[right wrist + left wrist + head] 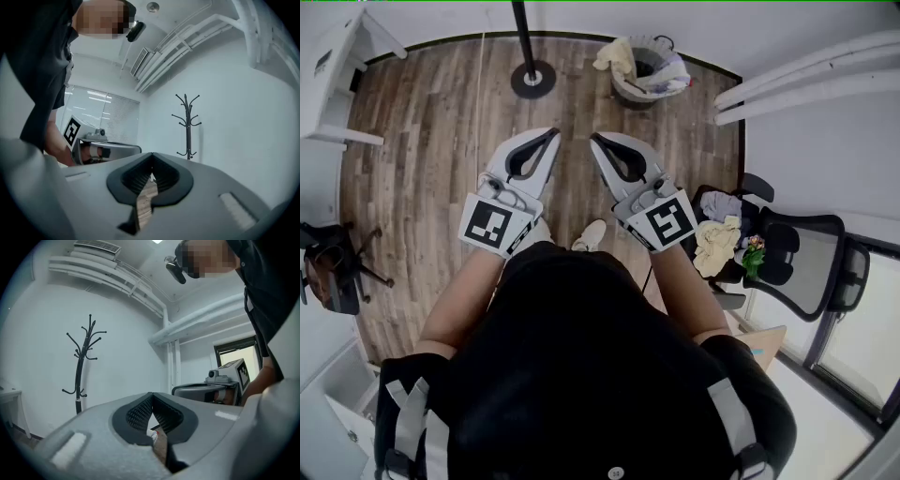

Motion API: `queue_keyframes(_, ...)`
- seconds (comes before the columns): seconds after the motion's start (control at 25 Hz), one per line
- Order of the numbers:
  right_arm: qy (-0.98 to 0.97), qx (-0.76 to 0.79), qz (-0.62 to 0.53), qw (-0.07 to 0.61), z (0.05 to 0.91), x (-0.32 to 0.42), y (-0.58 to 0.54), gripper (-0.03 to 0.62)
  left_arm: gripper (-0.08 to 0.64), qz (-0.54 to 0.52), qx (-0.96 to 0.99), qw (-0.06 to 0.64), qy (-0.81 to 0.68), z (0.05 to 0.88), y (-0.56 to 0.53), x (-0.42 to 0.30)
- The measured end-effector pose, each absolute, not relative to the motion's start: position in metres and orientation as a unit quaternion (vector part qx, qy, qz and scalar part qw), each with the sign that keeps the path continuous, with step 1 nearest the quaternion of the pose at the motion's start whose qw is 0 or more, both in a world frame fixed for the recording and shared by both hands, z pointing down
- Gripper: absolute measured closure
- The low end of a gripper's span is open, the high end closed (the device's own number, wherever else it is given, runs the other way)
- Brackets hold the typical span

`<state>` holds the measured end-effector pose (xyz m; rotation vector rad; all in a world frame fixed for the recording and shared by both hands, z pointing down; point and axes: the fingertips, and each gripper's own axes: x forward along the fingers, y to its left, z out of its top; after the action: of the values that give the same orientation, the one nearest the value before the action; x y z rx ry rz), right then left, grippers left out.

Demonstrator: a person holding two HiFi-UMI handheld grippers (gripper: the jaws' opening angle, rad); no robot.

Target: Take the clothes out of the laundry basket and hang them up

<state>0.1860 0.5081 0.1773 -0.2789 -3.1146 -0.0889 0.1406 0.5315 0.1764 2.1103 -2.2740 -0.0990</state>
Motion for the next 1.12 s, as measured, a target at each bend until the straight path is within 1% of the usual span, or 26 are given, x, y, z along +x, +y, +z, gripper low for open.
queue_keyframes(0.36, -0.995, -0.097, -0.029, 0.012, 0.181, 0.186, 0.516, 0.607, 0.560, -0.028, 0.676, 0.020, -0.736, 0.178, 0.543, 0.141)
queue_keyframes(0.6, -0.996, -0.084, -0.009, 0.005, 0.181, 0.189, 0.515, 0.606, 0.560, -0.028, 0.675, 0.024, -0.737, 0.184, 0.551, 0.143)
queue_keyframes(0.92, -0.997, -0.072, -0.023, 0.007, 0.182, 0.193, 0.508, 0.604, 0.560, -0.026, 0.682, 0.027, -0.731, 0.188, 0.545, 0.147)
queue_keyframes(0.96, -0.998, -0.065, -0.024, 0.002, 0.180, 0.193, 0.507, 0.577, 0.560, -0.026, 0.683, 0.025, -0.730, 0.188, 0.545, 0.147)
queue_keyframes(1.0, -0.998, -0.057, -0.025, -0.005, 0.178, 0.194, 0.505, 0.503, 0.560, -0.026, 0.684, 0.024, -0.729, 0.188, 0.544, 0.147)
queue_keyframes(1.04, -0.998, -0.049, -0.025, -0.009, 0.175, 0.193, 0.503, 0.362, 0.560, -0.025, 0.685, 0.023, -0.728, 0.187, 0.544, 0.147)
queue_keyframes(1.08, -0.999, -0.041, -0.024, -0.012, 0.174, 0.193, 0.500, 0.281, 0.560, -0.025, 0.686, 0.022, -0.727, 0.187, 0.543, 0.147)
queue_keyframes(1.12, -0.999, -0.032, -0.024, -0.012, 0.174, 0.194, 0.497, 0.240, 0.560, -0.024, 0.686, 0.022, -0.727, 0.187, 0.542, 0.147)
